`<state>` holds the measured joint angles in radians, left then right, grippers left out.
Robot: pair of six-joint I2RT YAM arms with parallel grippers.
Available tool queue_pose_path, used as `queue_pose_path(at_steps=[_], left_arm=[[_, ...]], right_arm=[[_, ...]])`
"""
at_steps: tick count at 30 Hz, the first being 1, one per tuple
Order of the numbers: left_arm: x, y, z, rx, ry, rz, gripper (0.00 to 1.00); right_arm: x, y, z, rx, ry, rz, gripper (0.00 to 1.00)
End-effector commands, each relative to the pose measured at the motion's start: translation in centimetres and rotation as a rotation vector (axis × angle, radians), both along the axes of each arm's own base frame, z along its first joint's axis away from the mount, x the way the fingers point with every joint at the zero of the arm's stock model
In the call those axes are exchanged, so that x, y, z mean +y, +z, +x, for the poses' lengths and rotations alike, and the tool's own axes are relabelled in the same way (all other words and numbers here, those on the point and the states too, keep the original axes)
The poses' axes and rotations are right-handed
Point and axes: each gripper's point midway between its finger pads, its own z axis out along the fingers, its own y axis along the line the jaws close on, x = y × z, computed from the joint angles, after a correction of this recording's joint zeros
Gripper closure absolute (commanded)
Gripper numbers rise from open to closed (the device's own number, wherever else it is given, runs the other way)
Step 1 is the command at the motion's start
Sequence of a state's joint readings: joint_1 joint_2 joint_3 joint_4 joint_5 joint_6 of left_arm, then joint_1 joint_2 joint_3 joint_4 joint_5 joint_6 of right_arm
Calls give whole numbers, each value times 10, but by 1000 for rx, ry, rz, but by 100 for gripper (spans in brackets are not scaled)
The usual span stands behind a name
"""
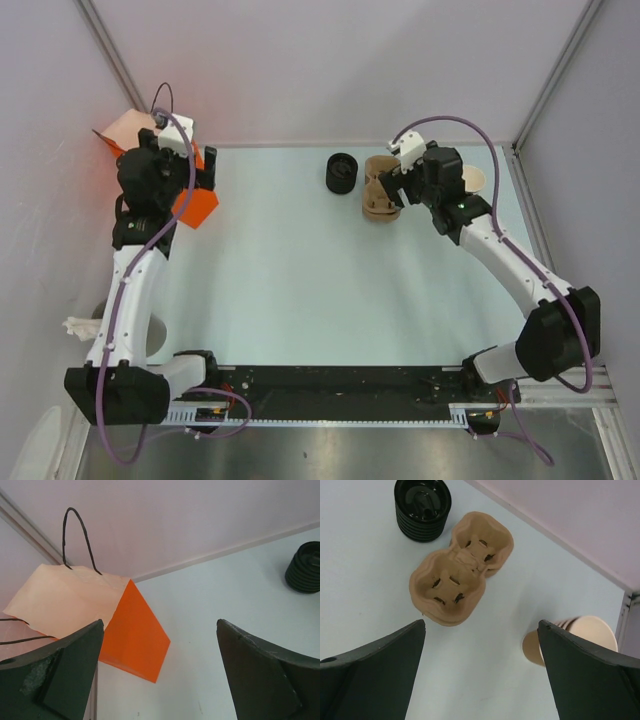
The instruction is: Pack the takeout coffee
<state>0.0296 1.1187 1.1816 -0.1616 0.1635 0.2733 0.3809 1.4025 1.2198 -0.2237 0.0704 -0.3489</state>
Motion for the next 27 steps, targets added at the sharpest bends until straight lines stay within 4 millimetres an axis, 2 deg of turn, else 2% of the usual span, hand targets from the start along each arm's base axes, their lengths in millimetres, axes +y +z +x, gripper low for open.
queue_pose_path(at_steps=[1, 2, 5, 7, 8, 11, 13, 14, 15, 18, 20, 21, 22, 24, 25, 26, 27], left_arm=[[21, 3, 12, 20, 88, 84, 1], [24, -4, 18, 37, 102, 89, 1], [40, -9, 28, 45, 186, 98, 1], [45, -9, 31, 50, 218, 90, 1], [44, -13, 32, 60, 216, 86, 1], [37, -19, 29, 78, 182, 64, 0], [35, -21, 25, 78, 170, 57, 1], [35, -22, 23, 78, 170, 59, 1], [34, -24, 20, 80, 170, 57, 0], [25, -30, 16, 97, 115, 50, 1], [18, -35, 13, 115, 80, 45, 1], [17, -38, 10, 122, 68, 47, 1], [12, -40, 8, 128, 41, 45, 1], [9, -47, 4, 147, 19, 56, 0], [7, -46, 1, 144, 7, 58, 0], [6, -49, -1, 148, -1, 64, 1], [5, -53, -3, 156, -6, 65, 1]], right_arm=[[11, 6, 27, -89, 68, -80, 0], [14, -2, 35, -90, 73, -98, 0], [16, -10, 49, -116, 78, -131, 0], [15, -24, 57, -101, 72, -154, 0], [17, -20, 63, -133, 75, -160, 0], [28, -40, 55, -75, 180, -189, 0], [27, -45, 59, -72, 163, -187, 0], [22, -33, 70, -130, 107, -184, 0], [16, -34, 76, -142, 77, -204, 0], [13, -27, 89, -189, 95, -229, 0], [14, -41, 97, -154, 122, -242, 0], [9, -36, 105, -160, 117, -239, 0], [10, -51, 110, -126, 142, -240, 0], [8, -52, 119, -125, 167, -224, 0], [7, -66, 120, -91, 191, -228, 0], [14, -68, 119, -84, 245, -204, 0], [10, -71, 120, -75, 262, -191, 0]])
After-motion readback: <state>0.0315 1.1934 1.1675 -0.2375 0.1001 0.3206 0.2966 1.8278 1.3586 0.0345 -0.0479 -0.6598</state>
